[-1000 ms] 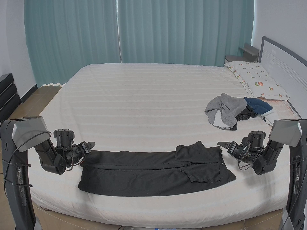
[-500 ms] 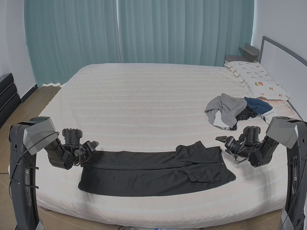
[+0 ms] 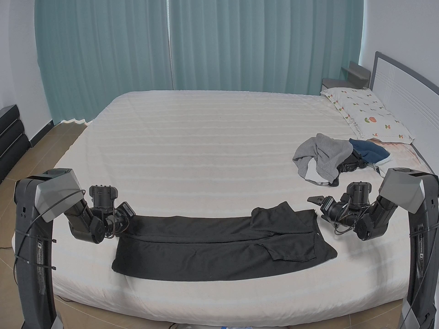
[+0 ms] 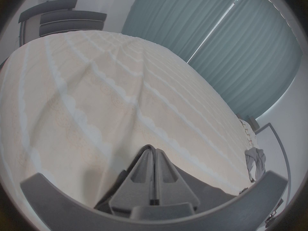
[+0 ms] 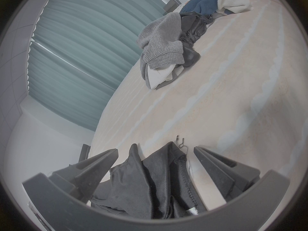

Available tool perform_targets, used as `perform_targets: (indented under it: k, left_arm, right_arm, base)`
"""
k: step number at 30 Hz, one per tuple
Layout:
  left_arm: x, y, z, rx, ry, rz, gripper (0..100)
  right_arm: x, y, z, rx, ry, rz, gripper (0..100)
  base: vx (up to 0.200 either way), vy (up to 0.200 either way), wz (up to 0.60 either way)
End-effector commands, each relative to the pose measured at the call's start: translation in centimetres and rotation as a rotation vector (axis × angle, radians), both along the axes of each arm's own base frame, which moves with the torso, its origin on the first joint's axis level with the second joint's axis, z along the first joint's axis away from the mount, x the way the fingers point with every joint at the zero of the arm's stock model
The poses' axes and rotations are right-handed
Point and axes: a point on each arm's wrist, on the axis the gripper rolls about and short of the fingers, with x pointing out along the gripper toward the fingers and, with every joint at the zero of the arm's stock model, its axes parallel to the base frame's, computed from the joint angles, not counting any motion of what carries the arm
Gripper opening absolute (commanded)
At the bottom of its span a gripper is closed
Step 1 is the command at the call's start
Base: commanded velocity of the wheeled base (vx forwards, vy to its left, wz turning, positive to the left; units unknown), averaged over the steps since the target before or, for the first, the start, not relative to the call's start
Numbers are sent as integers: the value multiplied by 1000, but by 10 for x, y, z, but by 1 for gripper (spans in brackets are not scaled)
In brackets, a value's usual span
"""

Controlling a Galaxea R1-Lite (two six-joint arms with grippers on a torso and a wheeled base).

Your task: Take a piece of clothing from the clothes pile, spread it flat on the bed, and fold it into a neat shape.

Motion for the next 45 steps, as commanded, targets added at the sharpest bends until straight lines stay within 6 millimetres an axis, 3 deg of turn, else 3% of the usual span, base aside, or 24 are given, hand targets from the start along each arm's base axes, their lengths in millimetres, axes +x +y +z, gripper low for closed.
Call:
perform_targets:
  k: [1,13,19,37,38,45]
  left_arm:
    - [2,9,1,0,-8,34,0]
    - [1,9,0,3,-7,38,0]
    - [1,9,-1,3,-5,38,0]
    - [1,9,-1,4,-5,37,0]
    - [1,9,-1,4,-5,37,0]
    - [1,10,0,5,-7,38,0]
  right_arm:
    - [1,5,1,-1,-6,13,100]
    - [-1,11,4,-11,-15,27,100]
    - [-10,13,19,-19,-20,27,100]
    - [-5,21,-3,-40,12,50,100]
    - [-4,21,-4,-40,12,50,0]
    - [-2,21,-7,-59,4,51,0]
  base:
    - [0,0,0]
    - [0,0,0]
    - [0,0,0]
    - [0,0,0]
    - [0,0,0]
    - [0,0,0]
